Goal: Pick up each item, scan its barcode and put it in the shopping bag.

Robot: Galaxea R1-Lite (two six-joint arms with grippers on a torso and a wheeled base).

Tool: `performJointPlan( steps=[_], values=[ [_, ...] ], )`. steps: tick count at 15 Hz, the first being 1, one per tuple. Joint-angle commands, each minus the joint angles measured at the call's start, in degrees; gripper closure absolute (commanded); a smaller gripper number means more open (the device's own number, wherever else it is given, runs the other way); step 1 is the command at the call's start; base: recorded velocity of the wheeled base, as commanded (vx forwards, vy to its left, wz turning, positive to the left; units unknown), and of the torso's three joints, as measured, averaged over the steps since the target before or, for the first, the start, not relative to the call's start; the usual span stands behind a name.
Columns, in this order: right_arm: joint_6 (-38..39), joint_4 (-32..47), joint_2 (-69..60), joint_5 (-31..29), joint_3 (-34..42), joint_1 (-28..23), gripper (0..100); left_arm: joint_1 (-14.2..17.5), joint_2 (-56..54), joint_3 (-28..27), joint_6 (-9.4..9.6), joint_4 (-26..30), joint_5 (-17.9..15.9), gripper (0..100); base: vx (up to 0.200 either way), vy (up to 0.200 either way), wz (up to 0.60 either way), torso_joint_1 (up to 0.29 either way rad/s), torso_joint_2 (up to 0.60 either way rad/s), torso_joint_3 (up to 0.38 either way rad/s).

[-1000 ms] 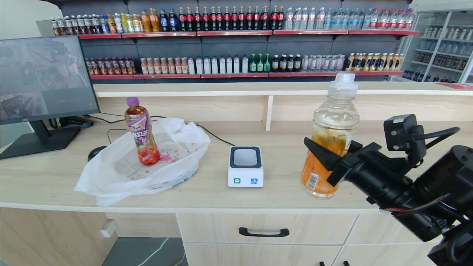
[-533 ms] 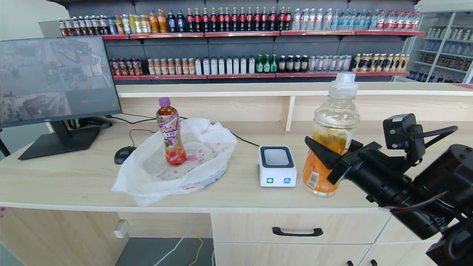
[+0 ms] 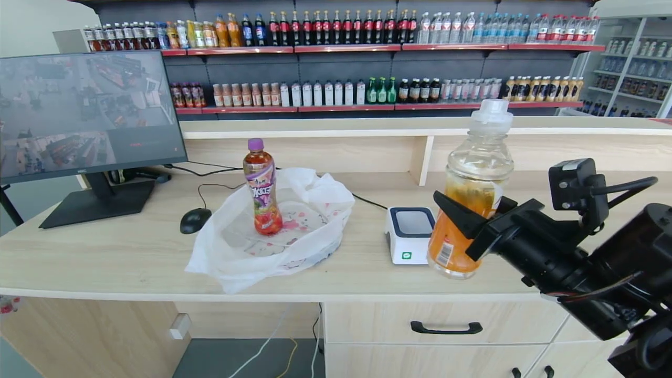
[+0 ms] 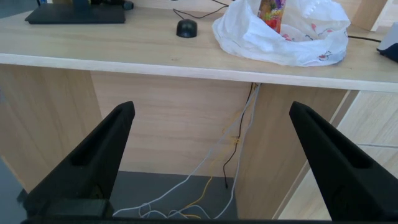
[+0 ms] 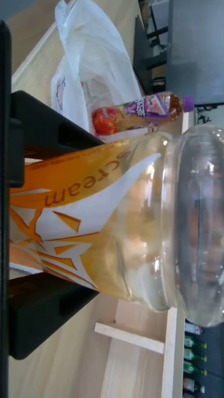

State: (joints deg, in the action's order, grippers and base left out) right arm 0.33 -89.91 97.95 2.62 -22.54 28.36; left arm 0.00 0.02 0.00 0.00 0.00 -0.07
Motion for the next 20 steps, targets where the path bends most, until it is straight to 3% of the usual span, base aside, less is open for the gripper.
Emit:
performJointPlan(
  steps=[1,7,10,13,16,20],
  values=[
    [0.02,-0.09,-1.36,-0.07,0.22,-0.05,100,0.0,-0.02,0.0,0.0,0.0,-0.01,0,0.0,0.0,0.0,0.0,0.0,0.0],
    [-3.32,-0.09,-1.71,2.3,-2.86,1.26,100,0.0,-0.02,0.0,0.0,0.0,-0.01,0,0.0,0.0,0.0,0.0,0.0,0.0],
    [-11.75,-0.09,1.45,9.68,-11.82,1.97,100,0.0,-0.02,0.0,0.0,0.0,-0.01,0,0.0,0.0,0.0,0.0,0.0,0.0],
    [-16.24,-0.09,4.35,9.95,-19.21,2.93,100,0.0,-0.02,0.0,0.0,0.09,-0.01,0,0.0,0.0,0.0,0.0,0.0,0.0],
    [-19.31,-0.09,5.14,12.76,-18.24,3.29,100,0.0,-0.02,0.0,0.0,0.0,-0.01,0,0.0,0.0,0.0,0.0,0.0,0.0],
    [-24.06,-0.09,8.84,21.72,-18.59,3.64,100,0.0,-0.02,0.0,0.0,0.0,-0.01,0,0.0,0.0,0.0,0.0,0.0,0.0]
  ],
)
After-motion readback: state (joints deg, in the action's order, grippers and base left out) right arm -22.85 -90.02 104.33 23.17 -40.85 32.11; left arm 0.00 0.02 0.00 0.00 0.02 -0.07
